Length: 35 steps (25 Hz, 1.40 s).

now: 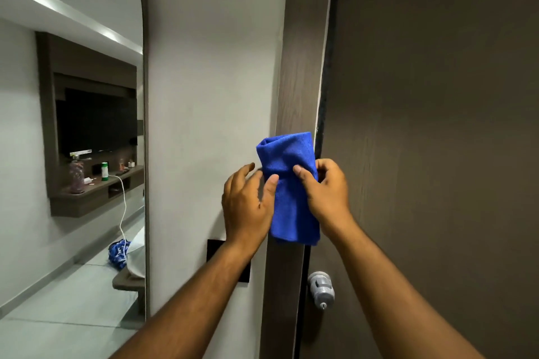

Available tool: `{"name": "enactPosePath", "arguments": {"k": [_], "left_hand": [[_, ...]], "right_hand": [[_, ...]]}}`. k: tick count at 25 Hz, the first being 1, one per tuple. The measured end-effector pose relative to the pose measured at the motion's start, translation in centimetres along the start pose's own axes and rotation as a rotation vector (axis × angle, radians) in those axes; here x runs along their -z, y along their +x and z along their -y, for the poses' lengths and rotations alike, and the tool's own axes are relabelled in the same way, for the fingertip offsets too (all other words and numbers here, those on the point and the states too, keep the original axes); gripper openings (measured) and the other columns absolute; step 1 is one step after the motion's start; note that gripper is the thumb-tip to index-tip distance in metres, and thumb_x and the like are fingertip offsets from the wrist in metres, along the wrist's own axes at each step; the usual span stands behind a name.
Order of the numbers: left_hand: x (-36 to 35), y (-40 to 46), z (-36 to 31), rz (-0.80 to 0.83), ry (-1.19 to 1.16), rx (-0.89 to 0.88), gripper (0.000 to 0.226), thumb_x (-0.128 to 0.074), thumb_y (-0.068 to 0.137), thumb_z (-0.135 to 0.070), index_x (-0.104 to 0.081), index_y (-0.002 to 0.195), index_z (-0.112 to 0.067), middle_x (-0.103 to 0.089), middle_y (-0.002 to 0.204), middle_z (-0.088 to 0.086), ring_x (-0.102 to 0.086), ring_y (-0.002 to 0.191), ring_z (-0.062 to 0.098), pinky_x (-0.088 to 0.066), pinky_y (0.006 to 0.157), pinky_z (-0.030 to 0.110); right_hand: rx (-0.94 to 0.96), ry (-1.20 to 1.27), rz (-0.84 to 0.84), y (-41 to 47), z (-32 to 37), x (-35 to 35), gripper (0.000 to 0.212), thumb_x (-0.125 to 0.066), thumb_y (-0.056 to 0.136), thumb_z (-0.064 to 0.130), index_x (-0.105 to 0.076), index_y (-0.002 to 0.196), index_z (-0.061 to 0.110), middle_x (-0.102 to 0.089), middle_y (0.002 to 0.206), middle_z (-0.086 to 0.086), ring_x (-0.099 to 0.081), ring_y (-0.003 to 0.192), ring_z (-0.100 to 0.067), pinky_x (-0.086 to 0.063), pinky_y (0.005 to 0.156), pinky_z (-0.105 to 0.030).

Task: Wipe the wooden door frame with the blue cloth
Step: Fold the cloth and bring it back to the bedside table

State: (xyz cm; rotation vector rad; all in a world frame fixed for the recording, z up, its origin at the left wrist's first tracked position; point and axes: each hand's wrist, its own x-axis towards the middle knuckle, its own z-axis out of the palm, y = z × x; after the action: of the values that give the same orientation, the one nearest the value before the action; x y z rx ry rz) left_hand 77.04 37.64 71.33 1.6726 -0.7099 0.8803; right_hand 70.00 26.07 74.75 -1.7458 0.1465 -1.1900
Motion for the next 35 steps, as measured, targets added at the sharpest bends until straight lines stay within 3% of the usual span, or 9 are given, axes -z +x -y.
{"name": "enactPosePath", "arguments": {"k": [3,6,8,11,17,23,28,31,35], "left_hand": [[0.7,-0.9,-1.8,0.120,-0.328,0.208,0.030,-0.049,0.096,-0.035,-0.066,0.105,-0.013,-0.070,0.107,0.009,-0.063,0.101,0.029,-0.051,0.086,0.041],[1.2,-1.5,-4.1,0.376,-0.772,0.507,0.028,-0.050,0.095,-0.040,-0.068,0.095,-0.019,-0.076,0.095,0.006,-0.071,0.088,0.024,-0.058,0.075,0.039],[0.8,-3.1,-6.0,0.505,-0.940,0.576,0.030,-0.051,0.095,-0.038,-0.070,0.088,-0.015,-0.078,0.085,0.006,-0.072,0.077,0.023,-0.059,0.064,0.034],[-0.9,-6.2,-9.8,0.583,-1.058,0.594,0.029,-0.052,0.096,-0.032,-0.066,0.083,-0.010,-0.073,0.082,0.011,-0.066,0.075,0.026,-0.054,0.070,0.040],[-5.1,-14.2,-18.9,0.847,-1.113,0.559,0.029,-0.054,0.090,-0.040,-0.065,0.079,-0.015,-0.068,0.084,0.011,-0.059,0.074,0.024,-0.050,0.070,0.043],[-8.0,-26.9,-32.9,1.263,-1.205,0.495,0.023,-0.052,0.093,-0.033,-0.071,0.083,-0.023,-0.076,0.093,0.011,-0.067,0.078,0.021,-0.057,0.072,0.043],[-10.2,-40.6,-44.5,1.636,-1.163,0.316,0.029,-0.047,0.095,-0.020,-0.073,0.086,-0.030,-0.078,0.085,-0.007,-0.071,0.074,0.009,-0.056,0.060,0.024],[-11.1,-47.9,-48.0,1.791,-1.079,0.268,0.030,-0.046,0.094,-0.017,-0.072,0.090,-0.030,-0.078,0.089,-0.007,-0.073,0.084,0.018,-0.061,0.069,0.037],[-13.0,-58.5,-50.6,1.974,-0.921,0.259,0.027,-0.046,0.096,-0.016,-0.071,0.098,-0.028,-0.076,0.095,-0.002,-0.072,0.088,0.024,-0.060,0.078,0.048]], "right_hand": [[-0.118,0.218,0.040,-2.5,0.9,1.7,0.023,-0.068,0.085,0.030,-0.058,0.092,0.010,-0.067,0.083,-0.004,-0.064,0.073,-0.015,-0.054,0.063,-0.028],[-0.169,0.354,0.005,-5.0,2.2,4.1,0.022,-0.068,0.085,0.029,-0.059,0.095,0.011,-0.071,0.082,-0.004,-0.068,0.075,-0.017,-0.056,0.065,-0.031],[-0.187,0.327,-0.073,-7.0,3.0,6.2,0.023,-0.067,0.086,0.028,-0.060,0.097,0.009,-0.073,0.081,-0.004,-0.068,0.075,-0.017,-0.057,0.066,-0.032],[-0.195,0.234,-0.227,-10.0,3.9,10.6,0.022,-0.063,0.089,0.028,-0.063,0.097,0.007,-0.072,0.087,-0.007,-0.067,0.078,-0.018,-0.054,0.071,-0.036],[-0.291,-0.027,-0.421,-18.8,6.4,22.7,0.017,-0.052,0.090,0.017,-0.069,0.094,0.016,-0.073,0.079,0.001,-0.064,0.062,-0.012,-0.046,0.047,-0.021],[-0.380,-0.296,-0.754,-30.7,10.0,37.7,0.021,-0.052,0.089,0.012,-0.072,0.089,0.020,-0.072,0.075,0.007,-0.062,0.061,-0.009,-0.048,0.053,-0.028],[-0.439,-0.412,-1.036,-41.6,12.2,50.8,0.020,-0.053,0.090,0.006,-0.071,0.095,0.013,-0.072,0.080,-0.003,-0.061,0.057,-0.006,-0.045,0.045,-0.018],[-0.527,-0.417,-1.152,-47.2,11.8,56.0,0.018,-0.054,0.090,0.003,-0.069,0.098,0.008,-0.073,0.071,0.003,-0.062,0.053,-0.002,-0.043,0.042,-0.015],[-0.728,-0.418,-1.267,-54.9,7.8,62.2,0.015,-0.057,0.089,0.006,-0.068,0.096,0.013,-0.071,0.075,0.001,-0.062,0.060,-0.009,-0.046,0.047,-0.023]]}}
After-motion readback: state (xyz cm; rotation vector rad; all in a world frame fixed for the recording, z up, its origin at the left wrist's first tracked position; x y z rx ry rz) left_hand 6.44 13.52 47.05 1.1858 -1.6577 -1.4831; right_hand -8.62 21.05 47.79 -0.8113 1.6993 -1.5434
